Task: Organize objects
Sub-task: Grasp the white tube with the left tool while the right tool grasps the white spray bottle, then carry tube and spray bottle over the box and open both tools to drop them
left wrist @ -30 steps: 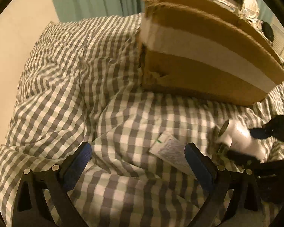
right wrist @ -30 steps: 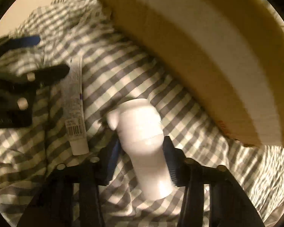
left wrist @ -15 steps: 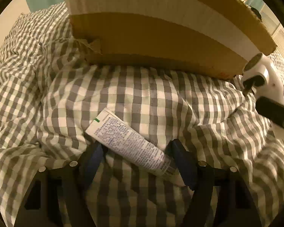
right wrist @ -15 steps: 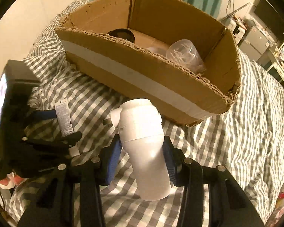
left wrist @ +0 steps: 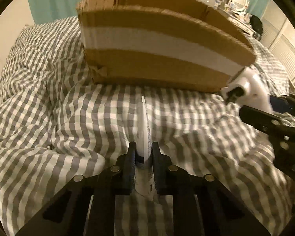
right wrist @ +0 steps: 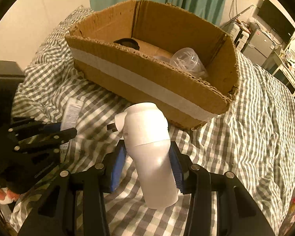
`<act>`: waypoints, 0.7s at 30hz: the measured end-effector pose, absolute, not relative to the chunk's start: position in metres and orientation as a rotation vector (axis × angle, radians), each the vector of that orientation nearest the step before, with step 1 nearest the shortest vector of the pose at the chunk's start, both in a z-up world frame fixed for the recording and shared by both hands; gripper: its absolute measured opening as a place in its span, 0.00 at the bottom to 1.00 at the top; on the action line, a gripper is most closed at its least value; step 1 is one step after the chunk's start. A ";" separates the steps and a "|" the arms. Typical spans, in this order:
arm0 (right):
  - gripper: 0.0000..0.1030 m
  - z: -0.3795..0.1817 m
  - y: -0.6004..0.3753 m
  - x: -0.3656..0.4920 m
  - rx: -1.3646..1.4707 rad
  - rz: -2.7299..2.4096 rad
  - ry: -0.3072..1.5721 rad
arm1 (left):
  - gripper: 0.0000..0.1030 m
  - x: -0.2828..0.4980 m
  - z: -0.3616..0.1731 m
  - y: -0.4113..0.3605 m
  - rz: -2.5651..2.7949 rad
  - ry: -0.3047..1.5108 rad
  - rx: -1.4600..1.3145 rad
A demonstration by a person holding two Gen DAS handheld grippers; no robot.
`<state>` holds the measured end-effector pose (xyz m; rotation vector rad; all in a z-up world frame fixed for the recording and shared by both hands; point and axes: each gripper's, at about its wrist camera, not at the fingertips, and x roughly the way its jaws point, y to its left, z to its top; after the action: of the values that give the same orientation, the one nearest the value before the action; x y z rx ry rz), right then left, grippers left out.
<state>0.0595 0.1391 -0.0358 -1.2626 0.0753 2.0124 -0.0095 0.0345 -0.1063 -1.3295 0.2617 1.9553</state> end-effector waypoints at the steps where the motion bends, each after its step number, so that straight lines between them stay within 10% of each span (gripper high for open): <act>1: 0.42 -0.033 0.137 0.061 -1.247 2.014 0.080 | 0.14 -0.006 -0.100 0.032 1.949 0.252 -1.316; 21: 0.42 0.098 0.076 0.062 -0.953 2.149 -0.005 | 0.15 -0.033 0.055 0.006 2.019 0.212 -0.910</act>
<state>0.0621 0.0761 0.0981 -0.9529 -0.0050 2.1491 -0.0327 0.0056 0.0548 -0.9097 0.2116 2.0188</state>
